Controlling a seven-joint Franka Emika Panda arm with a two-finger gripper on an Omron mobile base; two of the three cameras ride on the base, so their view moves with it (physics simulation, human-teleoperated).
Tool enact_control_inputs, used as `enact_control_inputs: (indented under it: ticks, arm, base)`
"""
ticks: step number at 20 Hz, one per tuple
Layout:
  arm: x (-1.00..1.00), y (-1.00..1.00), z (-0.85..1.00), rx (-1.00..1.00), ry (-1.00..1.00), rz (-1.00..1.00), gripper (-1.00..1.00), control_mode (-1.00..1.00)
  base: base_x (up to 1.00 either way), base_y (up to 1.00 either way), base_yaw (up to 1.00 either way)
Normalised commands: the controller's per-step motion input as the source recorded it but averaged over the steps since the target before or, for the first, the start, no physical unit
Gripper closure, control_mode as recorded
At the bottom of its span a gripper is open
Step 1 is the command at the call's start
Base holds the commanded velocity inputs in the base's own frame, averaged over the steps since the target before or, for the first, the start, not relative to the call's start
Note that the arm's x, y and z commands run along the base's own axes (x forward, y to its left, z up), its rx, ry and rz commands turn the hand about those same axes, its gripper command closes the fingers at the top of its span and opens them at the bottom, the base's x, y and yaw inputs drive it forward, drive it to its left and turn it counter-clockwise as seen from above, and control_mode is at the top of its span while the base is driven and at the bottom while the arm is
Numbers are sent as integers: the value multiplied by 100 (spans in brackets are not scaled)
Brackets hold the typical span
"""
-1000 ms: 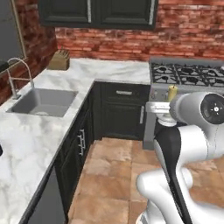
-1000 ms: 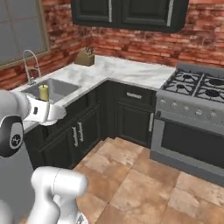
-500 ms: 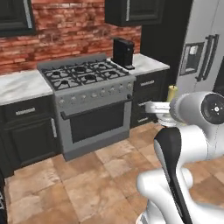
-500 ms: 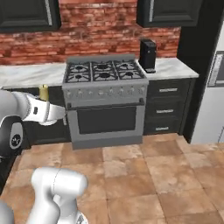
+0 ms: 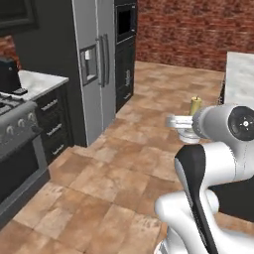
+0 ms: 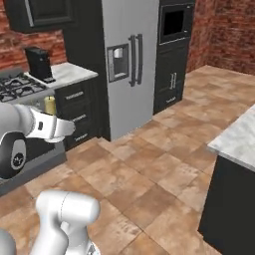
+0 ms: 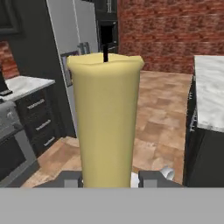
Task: Get the candle and the liquor from the cabinet and move them to the dining counter.
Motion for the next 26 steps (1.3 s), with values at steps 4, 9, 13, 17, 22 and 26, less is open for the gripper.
enact_control_inputs:
  ticks: [4,9,13,17,22,26]
  arm:
    - [0,0,0,0,0,0,100,100]
    - [0,0,0,0,0,0,100,100]
    - [0,0,0,0,0,0,100,100]
    - [0,0,0,0,0,0,100,100]
    - [0,0,0,0,0,0,100,100]
    - [0,0,0,0,0,0,100,100]
  base:
    - [5,10,-96]
    - [38,29,-62]
    - [60,28,-22]
    - [70,30,-2]
    - [55,-2,0]
    - [39,-59,4]
